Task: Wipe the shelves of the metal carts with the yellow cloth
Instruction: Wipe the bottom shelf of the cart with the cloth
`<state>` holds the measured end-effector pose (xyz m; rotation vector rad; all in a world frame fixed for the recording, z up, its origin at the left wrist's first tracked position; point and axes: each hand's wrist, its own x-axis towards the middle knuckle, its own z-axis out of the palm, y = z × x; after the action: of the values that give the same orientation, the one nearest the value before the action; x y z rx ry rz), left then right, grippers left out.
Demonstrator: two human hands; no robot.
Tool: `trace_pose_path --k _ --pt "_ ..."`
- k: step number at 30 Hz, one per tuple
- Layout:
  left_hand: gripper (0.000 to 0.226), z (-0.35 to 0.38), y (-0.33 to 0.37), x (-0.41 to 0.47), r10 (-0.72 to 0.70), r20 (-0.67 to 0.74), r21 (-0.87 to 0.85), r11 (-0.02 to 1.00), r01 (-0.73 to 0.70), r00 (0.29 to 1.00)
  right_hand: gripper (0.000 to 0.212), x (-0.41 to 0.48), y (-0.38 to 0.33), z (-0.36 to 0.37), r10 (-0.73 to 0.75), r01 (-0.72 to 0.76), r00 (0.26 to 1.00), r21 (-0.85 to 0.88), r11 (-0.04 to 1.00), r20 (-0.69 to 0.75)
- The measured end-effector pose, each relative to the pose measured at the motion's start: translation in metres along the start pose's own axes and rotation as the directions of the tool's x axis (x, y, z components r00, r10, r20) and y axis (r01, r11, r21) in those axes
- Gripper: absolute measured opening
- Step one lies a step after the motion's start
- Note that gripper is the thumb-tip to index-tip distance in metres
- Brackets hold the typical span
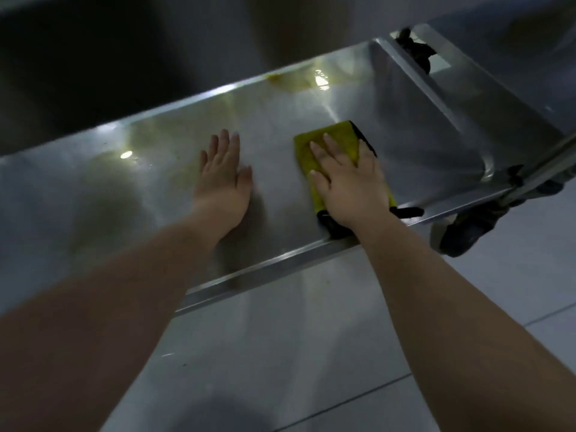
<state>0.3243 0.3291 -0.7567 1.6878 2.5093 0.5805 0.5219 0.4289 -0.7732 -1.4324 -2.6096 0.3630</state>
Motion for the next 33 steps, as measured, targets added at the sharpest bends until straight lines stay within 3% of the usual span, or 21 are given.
trace_pose_path --k 6,11,15,20,22,24,28,31,33 --pt "0.060 -0.043 -0.098 -0.061 -0.137 0.132 0.253 0.962 0.100 0.982 0.052 -0.001 -0.005 0.000 0.027 -0.026 0.999 -0.032 0.999 0.018" --pt "0.062 -0.031 -0.105 -0.073 -0.169 0.147 0.304 0.945 0.118 0.975 0.052 0.000 -0.013 0.000 0.075 -0.074 0.997 -0.021 0.997 0.037" --pt "0.062 -0.029 -0.107 -0.075 -0.170 0.135 0.312 0.942 0.121 0.976 0.056 0.010 -0.070 0.015 0.193 -0.190 0.980 -0.066 0.980 0.042" --pt "0.059 -0.033 -0.102 -0.082 -0.233 0.066 0.290 0.935 0.205 0.970 0.055 -0.006 -0.206 0.054 -0.195 0.201 0.968 -0.023 0.979 0.158" --pt "0.060 -0.035 -0.103 -0.084 -0.305 0.034 0.299 0.912 0.281 0.952 0.054 -0.007 -0.221 0.056 -0.318 0.314 0.924 0.052 0.948 0.213" --pt "0.060 -0.034 -0.104 -0.085 -0.315 0.040 0.315 0.904 0.287 0.948 0.054 0.009 -0.201 0.050 -0.350 0.351 0.910 0.037 0.936 0.221" --pt "0.059 -0.031 -0.108 -0.082 -0.302 0.067 0.300 0.915 0.270 0.951 0.054 0.050 -0.094 0.025 -0.064 0.070 0.994 -0.063 0.996 0.090" --pt "0.058 -0.028 -0.110 -0.080 -0.300 0.071 0.307 0.914 0.266 0.951 0.055 0.061 -0.014 -0.004 0.165 -0.159 0.984 -0.085 0.984 0.062" --pt "0.059 -0.027 -0.110 -0.080 -0.289 0.065 0.307 0.917 0.256 0.955 0.056 0.064 -0.001 -0.010 0.291 -0.283 0.955 -0.120 0.952 0.055"
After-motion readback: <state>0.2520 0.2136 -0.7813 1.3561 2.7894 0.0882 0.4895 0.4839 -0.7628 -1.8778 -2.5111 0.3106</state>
